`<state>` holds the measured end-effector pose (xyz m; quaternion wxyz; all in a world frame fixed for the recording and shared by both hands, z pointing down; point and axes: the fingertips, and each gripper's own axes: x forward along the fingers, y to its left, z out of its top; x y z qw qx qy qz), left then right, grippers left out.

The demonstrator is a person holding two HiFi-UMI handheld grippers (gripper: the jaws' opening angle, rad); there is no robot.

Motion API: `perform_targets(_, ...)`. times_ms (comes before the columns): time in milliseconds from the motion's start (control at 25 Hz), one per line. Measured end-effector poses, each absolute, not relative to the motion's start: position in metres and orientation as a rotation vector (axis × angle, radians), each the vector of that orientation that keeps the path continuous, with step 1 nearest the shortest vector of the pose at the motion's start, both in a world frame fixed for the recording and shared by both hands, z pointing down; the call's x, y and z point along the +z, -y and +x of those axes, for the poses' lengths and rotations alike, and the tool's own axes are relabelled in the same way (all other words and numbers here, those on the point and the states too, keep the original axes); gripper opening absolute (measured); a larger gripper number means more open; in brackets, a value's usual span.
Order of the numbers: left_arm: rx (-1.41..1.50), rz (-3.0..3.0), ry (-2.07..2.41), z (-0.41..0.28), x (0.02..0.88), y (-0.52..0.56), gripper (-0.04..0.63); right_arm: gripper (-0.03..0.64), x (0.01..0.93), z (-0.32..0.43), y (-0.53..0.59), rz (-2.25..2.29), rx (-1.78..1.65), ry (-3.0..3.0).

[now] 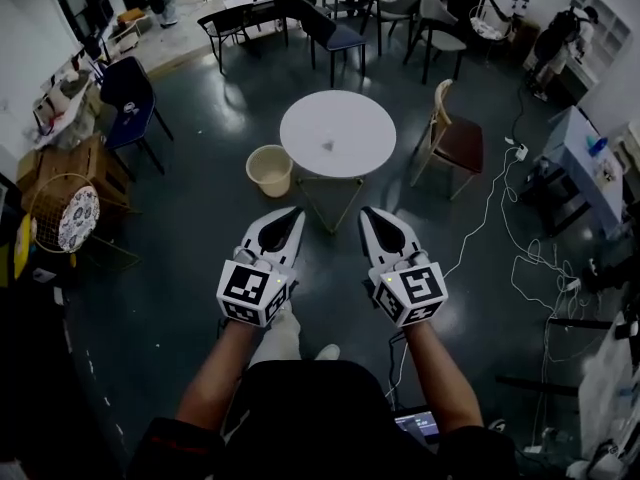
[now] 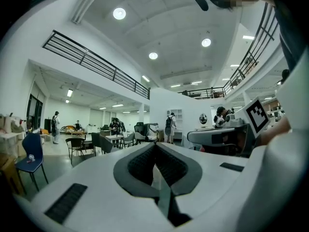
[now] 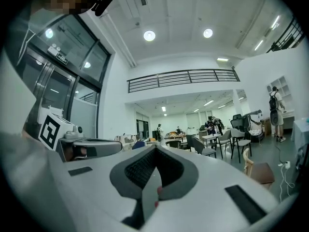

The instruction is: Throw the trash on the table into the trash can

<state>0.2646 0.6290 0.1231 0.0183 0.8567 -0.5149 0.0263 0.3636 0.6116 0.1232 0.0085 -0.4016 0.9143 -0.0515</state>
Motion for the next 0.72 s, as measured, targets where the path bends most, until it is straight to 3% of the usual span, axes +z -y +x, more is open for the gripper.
perform_targets(720, 0.11, 2.639, 1.553, 0.153, 0.142, -0.457, 0.008, 0.012, 0.136, 0.265, -0.441, -1.34, -0.177, -2.876)
